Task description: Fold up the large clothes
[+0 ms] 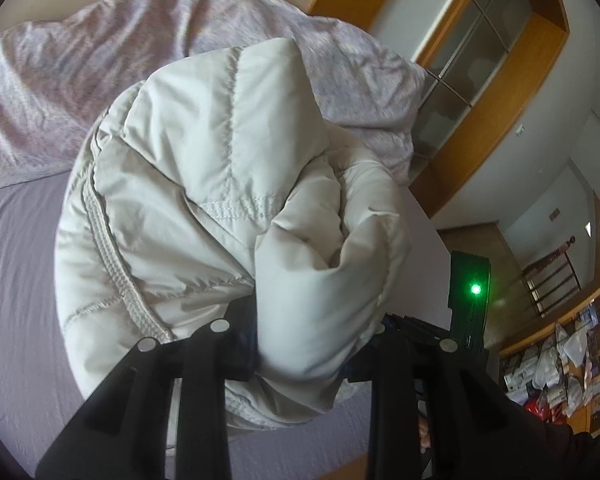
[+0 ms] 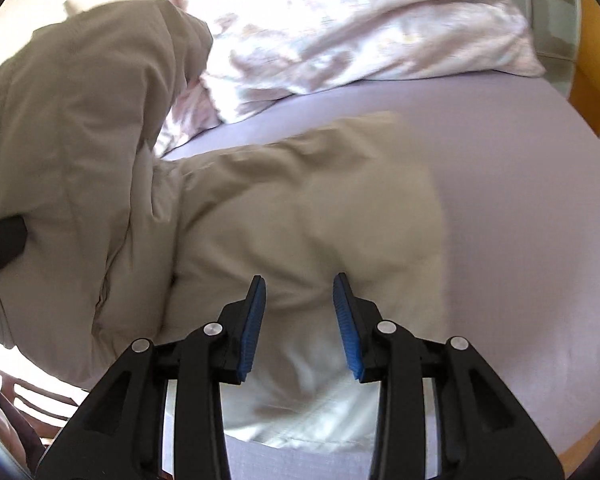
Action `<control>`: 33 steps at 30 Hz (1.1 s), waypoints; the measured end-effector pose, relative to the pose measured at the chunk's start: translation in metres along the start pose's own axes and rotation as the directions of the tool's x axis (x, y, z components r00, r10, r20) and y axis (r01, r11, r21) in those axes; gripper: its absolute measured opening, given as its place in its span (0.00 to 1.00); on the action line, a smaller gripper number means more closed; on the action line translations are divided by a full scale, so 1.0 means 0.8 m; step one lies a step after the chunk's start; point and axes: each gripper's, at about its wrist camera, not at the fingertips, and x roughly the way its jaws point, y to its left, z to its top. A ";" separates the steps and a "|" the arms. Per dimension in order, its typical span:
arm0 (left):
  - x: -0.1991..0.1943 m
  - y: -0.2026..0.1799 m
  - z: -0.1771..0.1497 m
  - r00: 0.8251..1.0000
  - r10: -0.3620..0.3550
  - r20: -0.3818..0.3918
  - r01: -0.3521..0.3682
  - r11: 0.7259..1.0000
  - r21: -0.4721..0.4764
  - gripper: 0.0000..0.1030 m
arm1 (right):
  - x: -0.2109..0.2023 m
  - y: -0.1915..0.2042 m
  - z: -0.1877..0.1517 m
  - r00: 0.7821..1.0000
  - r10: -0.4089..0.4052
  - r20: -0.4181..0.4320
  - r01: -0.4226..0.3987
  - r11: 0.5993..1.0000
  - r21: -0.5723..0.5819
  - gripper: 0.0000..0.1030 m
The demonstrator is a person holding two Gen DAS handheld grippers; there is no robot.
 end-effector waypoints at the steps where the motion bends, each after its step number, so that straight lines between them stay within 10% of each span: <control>1: 0.009 -0.010 -0.002 1.000 -0.007 -0.013 0.008 1.000 0.009 0.27 | -0.002 -0.007 -0.001 1.000 -0.008 0.002 0.008 1.000 0.008 0.37; 13: 0.085 -0.093 -0.022 0.990 -0.027 -0.141 0.042 0.994 0.101 0.28 | -0.031 -0.101 -0.014 0.996 -0.089 0.016 0.086 0.987 0.136 0.37; 18: 0.089 -0.120 -0.029 0.985 -0.032 -0.172 0.064 0.981 0.184 0.43 | -0.040 -0.138 -0.012 0.993 -0.112 0.024 0.105 0.974 0.203 0.37; 26: 0.030 -0.124 0.007 0.998 -0.015 -0.059 0.026 0.979 0.203 0.68 | -0.053 -0.152 -0.001 0.991 -0.119 0.067 0.103 0.972 0.210 0.38; 33: -0.014 -0.075 0.045 0.992 0.111 0.061 -0.119 0.981 0.151 0.71 | -0.061 -0.137 0.031 0.990 -0.082 0.114 0.061 0.982 0.181 0.38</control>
